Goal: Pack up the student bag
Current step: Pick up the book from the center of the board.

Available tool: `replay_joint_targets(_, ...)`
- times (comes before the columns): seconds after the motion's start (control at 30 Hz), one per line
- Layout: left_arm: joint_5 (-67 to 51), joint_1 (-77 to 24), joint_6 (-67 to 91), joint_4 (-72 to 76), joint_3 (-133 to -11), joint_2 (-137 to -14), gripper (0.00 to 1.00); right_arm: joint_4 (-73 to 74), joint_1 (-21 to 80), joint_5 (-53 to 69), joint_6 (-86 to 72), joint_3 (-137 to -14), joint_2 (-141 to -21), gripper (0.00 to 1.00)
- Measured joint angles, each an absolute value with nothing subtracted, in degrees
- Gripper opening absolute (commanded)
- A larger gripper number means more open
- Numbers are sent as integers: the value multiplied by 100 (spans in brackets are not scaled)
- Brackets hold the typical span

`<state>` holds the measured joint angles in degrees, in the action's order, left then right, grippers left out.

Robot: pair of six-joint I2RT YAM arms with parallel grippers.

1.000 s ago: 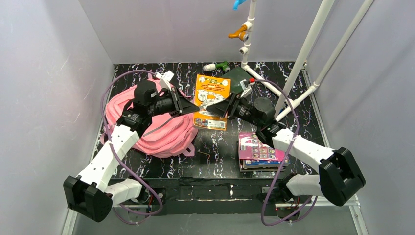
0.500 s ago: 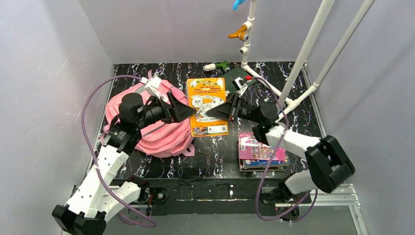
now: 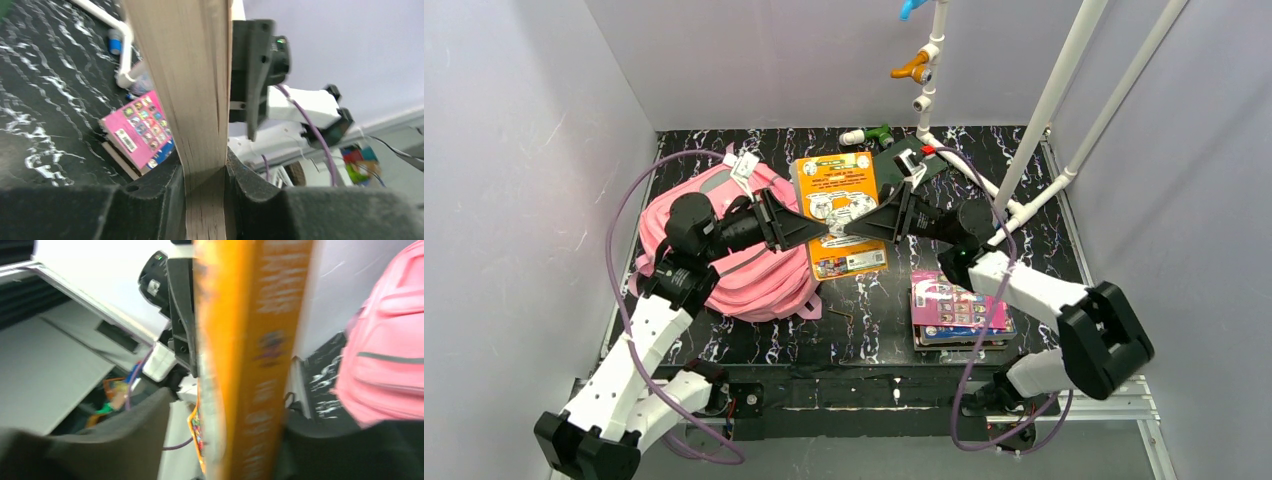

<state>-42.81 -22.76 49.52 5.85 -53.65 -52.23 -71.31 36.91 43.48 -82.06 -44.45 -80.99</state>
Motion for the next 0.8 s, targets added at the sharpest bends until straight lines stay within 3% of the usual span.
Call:
replay_joint_targets(0.03, -4093, -2292, 4954, 578, -5277, -5116, 0, -6667, 3717, 4281, -7859, -4477, -7905, 88)
replay_joint_targets(0.13, -3395, -2309, 5024, 668, -4910, -4735, 0, -5465, 3850, 3826, -6995, -4560, -7478, 98)
replay_joint_targets(0.3, -2530, -2311, 5299, 1166, -4338, -4348, 0, -4928, 4213, 2834, -6593, -4469, -7454, 98)
replay_joint_targets(0.6, -1092, -2294, 6119, 2731, -3341, -4418, 0, -6829, 4930, 1614, -8064, -3594, -8613, 98)
replay_joint_targets(0.8, -670, -2261, 6208, 3371, -3251, -4431, 0, -7116, 4991, 1063, -8180, -3310, -8388, 98)
